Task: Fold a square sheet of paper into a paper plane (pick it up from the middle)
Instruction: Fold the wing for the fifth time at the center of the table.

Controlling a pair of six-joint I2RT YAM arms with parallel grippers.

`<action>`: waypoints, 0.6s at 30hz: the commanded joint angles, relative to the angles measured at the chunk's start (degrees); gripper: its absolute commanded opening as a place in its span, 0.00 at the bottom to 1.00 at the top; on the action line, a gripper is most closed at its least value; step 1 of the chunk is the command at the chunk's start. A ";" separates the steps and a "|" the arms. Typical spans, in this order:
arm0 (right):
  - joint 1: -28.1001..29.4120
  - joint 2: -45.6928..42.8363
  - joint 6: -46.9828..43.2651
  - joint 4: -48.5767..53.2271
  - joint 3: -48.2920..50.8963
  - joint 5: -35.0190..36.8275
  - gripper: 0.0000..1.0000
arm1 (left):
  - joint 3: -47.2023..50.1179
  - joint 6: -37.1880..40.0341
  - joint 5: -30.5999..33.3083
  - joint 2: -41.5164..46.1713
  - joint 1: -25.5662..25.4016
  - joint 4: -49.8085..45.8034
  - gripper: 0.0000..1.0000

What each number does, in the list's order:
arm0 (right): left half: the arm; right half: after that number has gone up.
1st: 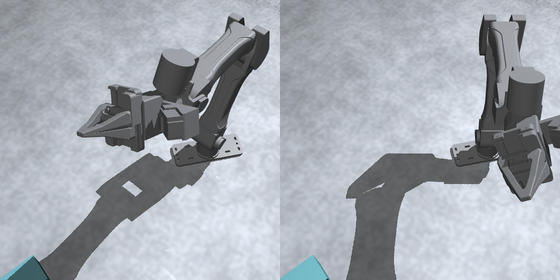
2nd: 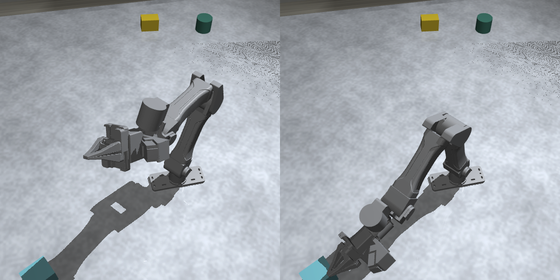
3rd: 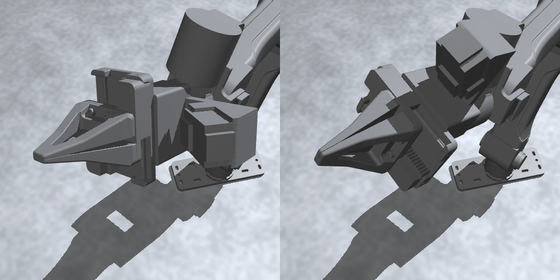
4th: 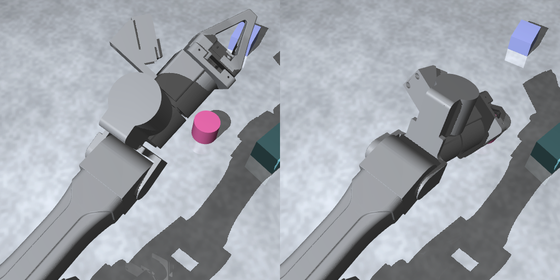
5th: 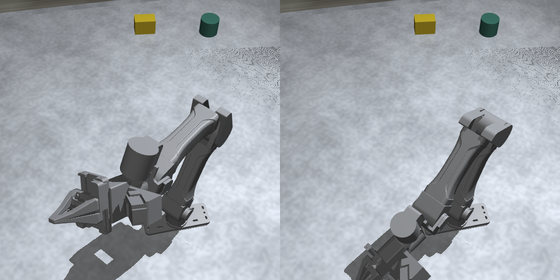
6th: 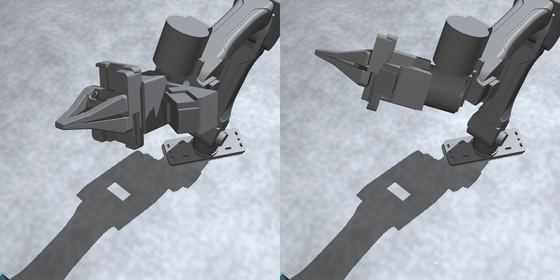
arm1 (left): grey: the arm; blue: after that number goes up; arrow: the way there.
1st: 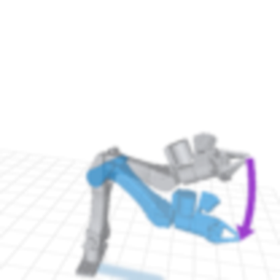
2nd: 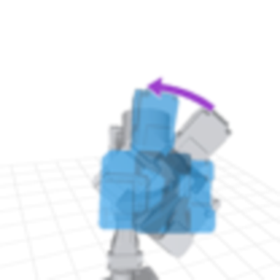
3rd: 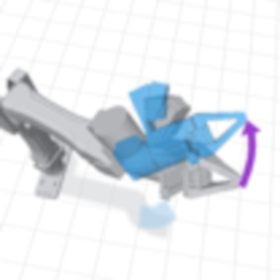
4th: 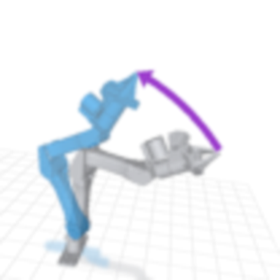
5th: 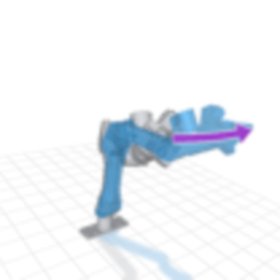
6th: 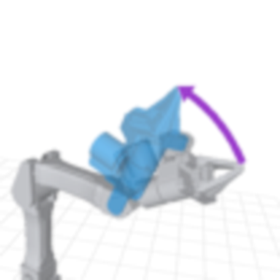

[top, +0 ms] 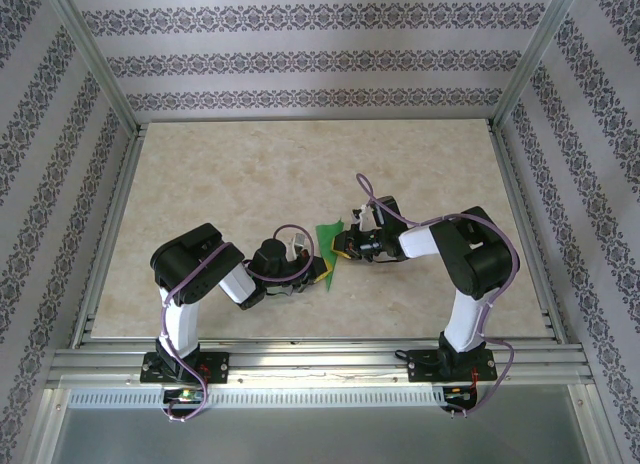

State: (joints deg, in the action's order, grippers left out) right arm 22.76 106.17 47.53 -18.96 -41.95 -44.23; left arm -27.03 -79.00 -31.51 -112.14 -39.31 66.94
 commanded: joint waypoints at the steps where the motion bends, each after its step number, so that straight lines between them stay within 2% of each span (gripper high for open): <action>1: 0.92 1.43 -2.92 4.54 -0.97 3.01 0.13 | 1.25 0.33 1.10 -2.26 0.99 -5.72 0.06; 3: 1.26 1.30 -4.11 7.35 -1.60 4.24 0.12 | 1.66 0.67 1.18 -1.67 0.99 -5.55 0.15; 10: 2.02 1.18 -5.08 11.33 -3.03 5.90 0.12 | 2.33 3.68 2.17 3.34 0.90 -13.76 0.24; 15: 2.11 0.80 -4.81 11.67 -3.35 5.89 0.12 | -0.03 7.97 2.37 7.76 0.33 -25.08 0.28; 18: 2.20 0.58 -4.77 11.93 -3.57 5.91 0.12 | -4.04 12.54 2.36 10.03 -0.78 -35.91 0.31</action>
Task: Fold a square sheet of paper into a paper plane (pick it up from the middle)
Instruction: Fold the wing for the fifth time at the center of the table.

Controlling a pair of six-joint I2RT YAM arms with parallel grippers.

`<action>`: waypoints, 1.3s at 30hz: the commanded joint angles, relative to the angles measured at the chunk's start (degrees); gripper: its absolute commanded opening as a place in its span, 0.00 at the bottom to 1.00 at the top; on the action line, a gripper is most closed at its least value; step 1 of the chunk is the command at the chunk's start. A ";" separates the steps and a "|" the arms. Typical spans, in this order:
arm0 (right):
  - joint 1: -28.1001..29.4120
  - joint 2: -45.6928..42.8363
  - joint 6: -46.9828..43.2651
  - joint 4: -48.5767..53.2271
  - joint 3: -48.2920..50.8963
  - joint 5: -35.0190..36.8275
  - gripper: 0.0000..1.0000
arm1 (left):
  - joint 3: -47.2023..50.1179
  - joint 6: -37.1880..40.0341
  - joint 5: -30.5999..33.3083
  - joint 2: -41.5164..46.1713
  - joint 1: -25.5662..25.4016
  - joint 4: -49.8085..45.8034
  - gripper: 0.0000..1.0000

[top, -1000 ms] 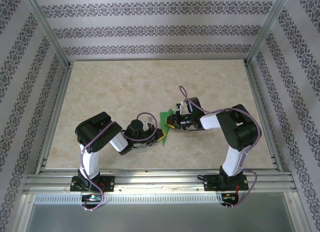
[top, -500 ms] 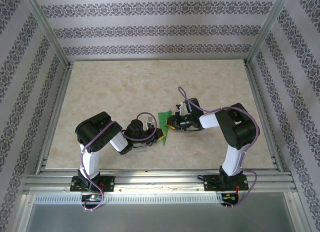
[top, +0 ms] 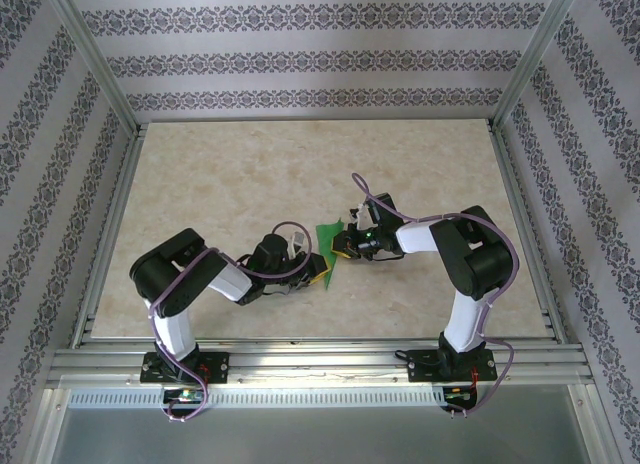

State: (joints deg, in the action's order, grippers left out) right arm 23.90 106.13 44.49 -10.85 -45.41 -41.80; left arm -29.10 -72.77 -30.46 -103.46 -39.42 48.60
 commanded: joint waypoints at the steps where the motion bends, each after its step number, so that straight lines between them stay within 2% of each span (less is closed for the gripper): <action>1: 1.06 0.59 -1.69 3.90 -0.16 3.48 0.12 | -3.24 7.73 1.73 2.01 -1.04 -21.11 0.32; 5: 1.15 0.62 -1.45 3.82 -0.20 3.40 0.12 | -7.66 13.03 2.93 3.35 -1.51 -32.35 0.33; 11: 1.21 0.84 -1.34 3.82 -0.46 3.22 0.12 | -11.65 16.93 3.25 2.70 -2.04 -40.35 0.27; 25: 1.24 1.10 -1.37 4.43 -0.45 3.65 0.12 | -10.59 16.70 3.12 2.24 -2.55 -40.27 0.06; 29: 1.24 1.19 -1.34 4.83 -0.55 3.81 0.12 | -9.79 16.52 2.95 2.60 -2.47 -40.07 0.08; 32: 1.24 1.19 -1.61 5.26 -0.64 4.00 0.12 | -9.06 16.30 2.91 3.79 -2.59 -39.91 0.19; 36: 1.24 1.26 -1.75 5.84 -0.87 4.35 0.12 | -8.21 16.51 2.06 5.24 -2.75 -39.85 0.20; 39: 1.24 1.36 -1.61 5.84 -0.91 4.27 0.12 | -8.24 16.83 1.07 5.21 -2.86 -39.72 0.15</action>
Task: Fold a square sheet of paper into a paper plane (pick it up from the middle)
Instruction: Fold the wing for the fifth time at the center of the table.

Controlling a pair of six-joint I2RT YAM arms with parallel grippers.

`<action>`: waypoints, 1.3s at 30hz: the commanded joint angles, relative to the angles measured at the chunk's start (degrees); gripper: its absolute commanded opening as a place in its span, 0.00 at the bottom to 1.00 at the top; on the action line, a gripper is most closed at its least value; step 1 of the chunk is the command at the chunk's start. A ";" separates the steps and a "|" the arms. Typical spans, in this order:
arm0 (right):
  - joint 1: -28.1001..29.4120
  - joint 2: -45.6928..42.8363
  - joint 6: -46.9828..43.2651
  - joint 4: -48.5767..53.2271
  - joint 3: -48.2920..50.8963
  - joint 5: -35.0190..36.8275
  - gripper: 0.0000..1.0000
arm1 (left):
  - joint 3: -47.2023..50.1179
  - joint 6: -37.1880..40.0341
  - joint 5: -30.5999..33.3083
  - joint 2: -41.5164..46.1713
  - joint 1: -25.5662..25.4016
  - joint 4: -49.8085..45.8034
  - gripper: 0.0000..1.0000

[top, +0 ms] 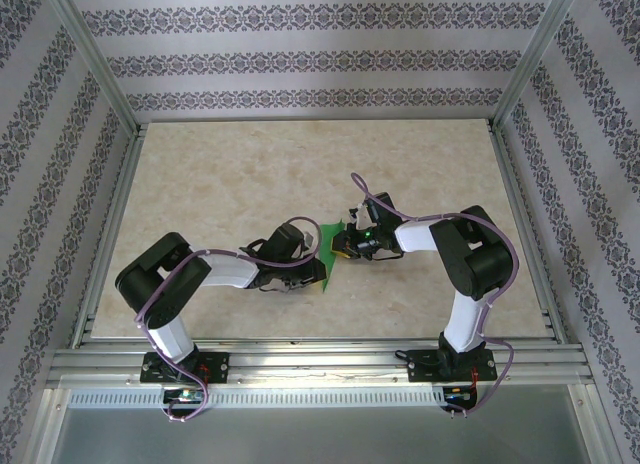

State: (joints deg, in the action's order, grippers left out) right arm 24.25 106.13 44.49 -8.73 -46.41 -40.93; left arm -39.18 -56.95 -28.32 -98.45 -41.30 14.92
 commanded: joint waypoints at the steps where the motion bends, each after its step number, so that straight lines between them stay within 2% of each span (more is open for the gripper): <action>1: 0.94 1.44 -1.60 3.72 0.03 3.33 0.12 | 1.79 1.05 -1.24 0.11 -1.00 -6.17 0.13; 3: 0.90 1.42 -1.61 3.81 0.01 3.30 0.12 | 1.81 1.07 -1.11 0.11 -1.06 -6.55 0.07; 7: 0.94 1.53 -1.61 3.98 -0.08 3.40 0.12 | 1.20 1.48 -1.74 -0.06 -1.06 -6.72 0.03; 10: 0.97 1.41 -1.69 4.29 -0.08 3.73 0.12 | 0.98 1.62 -1.61 0.51 -1.24 -7.70 0.13; 13: 0.97 1.53 -1.69 4.59 -0.17 3.90 0.12 | 1.08 2.08 -1.31 1.41 -1.24 -9.03 0.19; 18: 0.97 1.63 -1.69 4.78 -0.17 4.02 0.12 | 2.43 2.03 -1.71 2.48 -1.24 -9.13 0.20; 24: 0.97 1.74 -1.77 5.08 -0.43 4.01 0.12 | 3.23 1.49 -3.27 2.30 -1.33 -6.85 0.06; 27: 1.06 1.93 -1.77 5.21 -0.54 4.17 0.12 | 3.48 1.27 -3.11 2.55 -1.33 -7.21 0.06; 28: 1.06 1.98 -1.70 5.22 -0.60 4.19 0.12 | 3.69 1.08 -3.11 2.73 -1.33 -7.02 0.08; 32: 1.22 2.22 -1.65 5.22 -0.70 4.32 0.12 | 4.71 0.62 -1.75 5.30 -1.42 -7.42 0.29; 39: 1.33 2.42 -1.65 5.39 -0.96 4.28 0.12 | 5.07 0.17 1.33 13.36 -1.33 -7.86 0.33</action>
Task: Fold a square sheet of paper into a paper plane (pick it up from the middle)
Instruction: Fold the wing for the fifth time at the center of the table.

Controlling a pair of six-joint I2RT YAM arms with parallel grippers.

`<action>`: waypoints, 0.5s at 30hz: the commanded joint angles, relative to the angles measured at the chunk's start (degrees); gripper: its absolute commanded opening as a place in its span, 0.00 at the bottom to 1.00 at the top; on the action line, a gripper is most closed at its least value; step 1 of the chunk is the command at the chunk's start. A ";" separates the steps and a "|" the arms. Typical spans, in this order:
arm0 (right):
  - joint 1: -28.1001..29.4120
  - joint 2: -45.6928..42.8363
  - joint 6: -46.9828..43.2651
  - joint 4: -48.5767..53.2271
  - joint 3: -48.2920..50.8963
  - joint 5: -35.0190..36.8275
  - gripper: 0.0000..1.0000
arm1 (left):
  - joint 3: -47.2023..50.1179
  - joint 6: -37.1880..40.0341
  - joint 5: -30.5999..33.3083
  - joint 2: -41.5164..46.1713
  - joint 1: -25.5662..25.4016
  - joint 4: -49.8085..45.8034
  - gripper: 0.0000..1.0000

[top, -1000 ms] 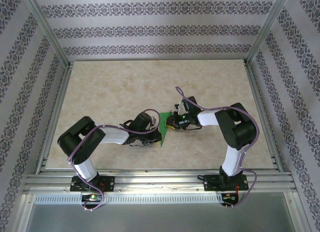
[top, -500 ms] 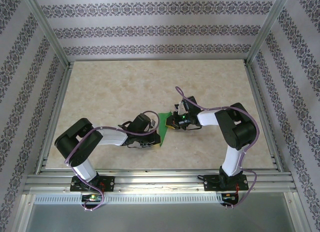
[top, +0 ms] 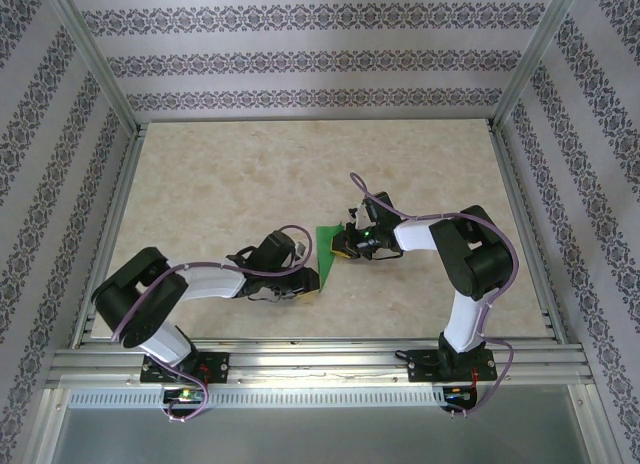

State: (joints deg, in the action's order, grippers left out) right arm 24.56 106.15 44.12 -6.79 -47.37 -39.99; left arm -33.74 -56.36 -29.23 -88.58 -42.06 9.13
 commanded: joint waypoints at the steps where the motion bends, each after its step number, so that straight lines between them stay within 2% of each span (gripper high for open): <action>1: 1.02 2.40 -1.23 3.45 0.04 3.34 0.12 | -0.83 -0.07 3.02 4.50 -0.59 -2.86 0.31; 5: 1.10 2.28 -1.30 3.62 -0.08 3.34 0.12 | -4.99 1.72 2.72 4.80 -0.56 -3.46 0.18; 9: 1.11 2.40 -1.25 3.71 -0.26 3.36 0.12 | -10.48 2.04 -2.07 -1.46 -0.61 -0.96 0.09; 15: 1.20 2.40 -1.16 3.66 -0.43 3.34 0.12 | -14.69 3.64 -0.20 -7.93 -0.56 -2.71 0.08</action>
State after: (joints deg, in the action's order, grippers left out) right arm 24.64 106.24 44.12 -5.93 -47.86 -39.86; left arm -47.09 -54.94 -29.87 -94.89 -42.06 7.77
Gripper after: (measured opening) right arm 0.121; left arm 0.080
